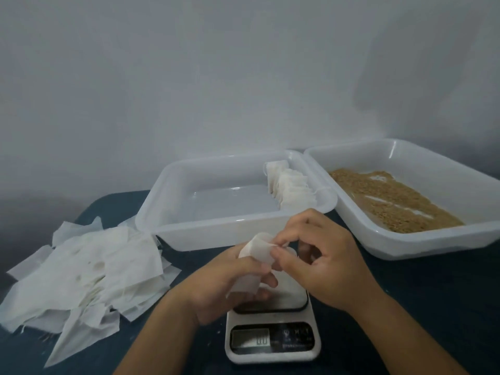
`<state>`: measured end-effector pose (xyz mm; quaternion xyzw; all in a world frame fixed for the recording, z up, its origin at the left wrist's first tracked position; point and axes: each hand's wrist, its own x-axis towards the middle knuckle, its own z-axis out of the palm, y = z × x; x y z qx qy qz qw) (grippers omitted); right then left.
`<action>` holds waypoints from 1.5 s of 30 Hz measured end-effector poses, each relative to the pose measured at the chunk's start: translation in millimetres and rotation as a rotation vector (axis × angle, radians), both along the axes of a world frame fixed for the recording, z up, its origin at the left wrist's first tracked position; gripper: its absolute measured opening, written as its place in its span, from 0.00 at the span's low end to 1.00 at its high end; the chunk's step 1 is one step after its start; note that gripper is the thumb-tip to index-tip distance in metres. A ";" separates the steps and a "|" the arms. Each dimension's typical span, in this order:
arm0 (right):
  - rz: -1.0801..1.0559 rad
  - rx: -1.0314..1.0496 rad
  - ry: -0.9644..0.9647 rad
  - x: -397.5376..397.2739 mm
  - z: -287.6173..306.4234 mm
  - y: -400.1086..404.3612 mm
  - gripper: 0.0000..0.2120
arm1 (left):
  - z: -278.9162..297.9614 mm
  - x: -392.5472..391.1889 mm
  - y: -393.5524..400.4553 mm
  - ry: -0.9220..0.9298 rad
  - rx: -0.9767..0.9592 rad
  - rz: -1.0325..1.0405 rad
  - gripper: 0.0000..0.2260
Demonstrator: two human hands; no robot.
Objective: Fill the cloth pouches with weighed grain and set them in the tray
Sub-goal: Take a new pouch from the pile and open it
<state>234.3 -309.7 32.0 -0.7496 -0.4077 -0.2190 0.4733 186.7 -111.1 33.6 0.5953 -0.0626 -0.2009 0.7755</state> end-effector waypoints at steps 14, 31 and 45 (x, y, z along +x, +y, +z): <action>-0.066 -0.096 0.122 -5.3 -4.0 8.2 0.13 | -9.0 -4.0 12.0 -0.479 0.691 0.373 0.14; 0.162 -0.269 0.250 -4.1 -4.7 3.6 0.06 | -10.1 -6.7 12.0 -0.476 0.700 0.308 0.15; 0.253 -0.292 0.387 -10.4 5.9 1.9 0.09 | -6.3 -9.0 11.3 -0.469 0.553 0.208 0.19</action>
